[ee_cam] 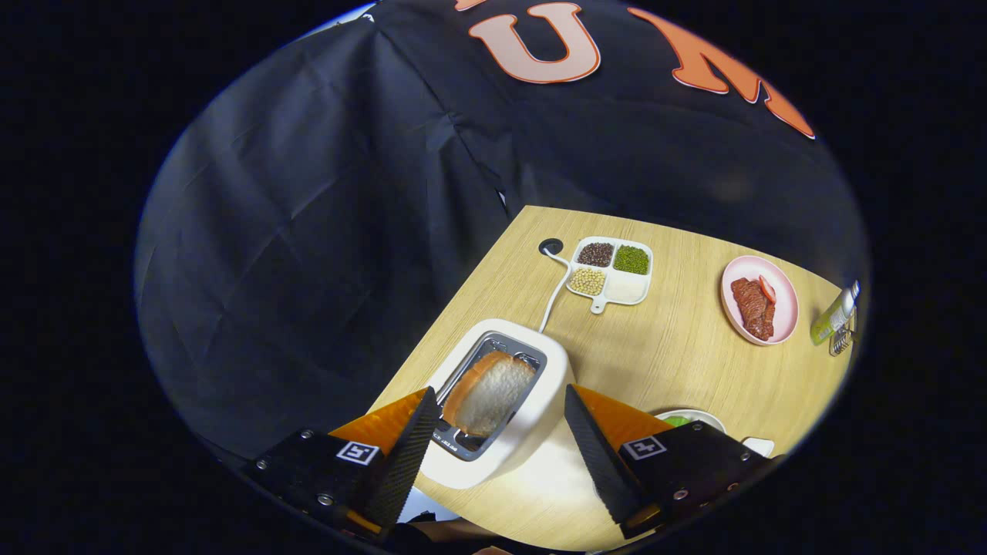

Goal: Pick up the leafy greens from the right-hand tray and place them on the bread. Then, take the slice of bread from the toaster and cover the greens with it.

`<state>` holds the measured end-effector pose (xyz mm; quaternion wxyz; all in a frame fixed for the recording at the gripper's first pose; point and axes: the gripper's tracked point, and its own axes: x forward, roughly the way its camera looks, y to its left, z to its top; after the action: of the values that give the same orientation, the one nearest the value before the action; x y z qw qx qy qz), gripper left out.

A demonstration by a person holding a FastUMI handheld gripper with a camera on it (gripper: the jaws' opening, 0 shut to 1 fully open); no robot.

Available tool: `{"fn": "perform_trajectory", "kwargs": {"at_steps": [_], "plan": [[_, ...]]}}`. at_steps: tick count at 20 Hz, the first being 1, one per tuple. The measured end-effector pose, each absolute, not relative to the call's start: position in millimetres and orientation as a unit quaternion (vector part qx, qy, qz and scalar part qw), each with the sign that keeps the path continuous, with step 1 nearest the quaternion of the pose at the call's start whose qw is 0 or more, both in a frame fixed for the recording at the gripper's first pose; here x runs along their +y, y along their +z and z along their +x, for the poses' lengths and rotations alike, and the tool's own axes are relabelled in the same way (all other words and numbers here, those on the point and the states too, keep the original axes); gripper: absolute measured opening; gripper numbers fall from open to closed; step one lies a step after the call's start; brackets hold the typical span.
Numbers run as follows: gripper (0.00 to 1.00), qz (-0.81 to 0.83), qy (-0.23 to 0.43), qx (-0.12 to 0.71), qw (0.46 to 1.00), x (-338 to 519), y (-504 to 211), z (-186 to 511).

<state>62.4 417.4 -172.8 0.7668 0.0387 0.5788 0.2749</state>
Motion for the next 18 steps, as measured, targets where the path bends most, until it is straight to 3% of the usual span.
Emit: {"fn": "perform_trajectory", "kwargs": {"at_steps": [9, 18], "plan": [[0.92, 0.020, 0.250, 0.625, 0.739, 445.1, -207.1, 54.2], [0.53, 0.042, 0.237, 0.659, 0.713, 448.2, -230.4, 42.4]]}}
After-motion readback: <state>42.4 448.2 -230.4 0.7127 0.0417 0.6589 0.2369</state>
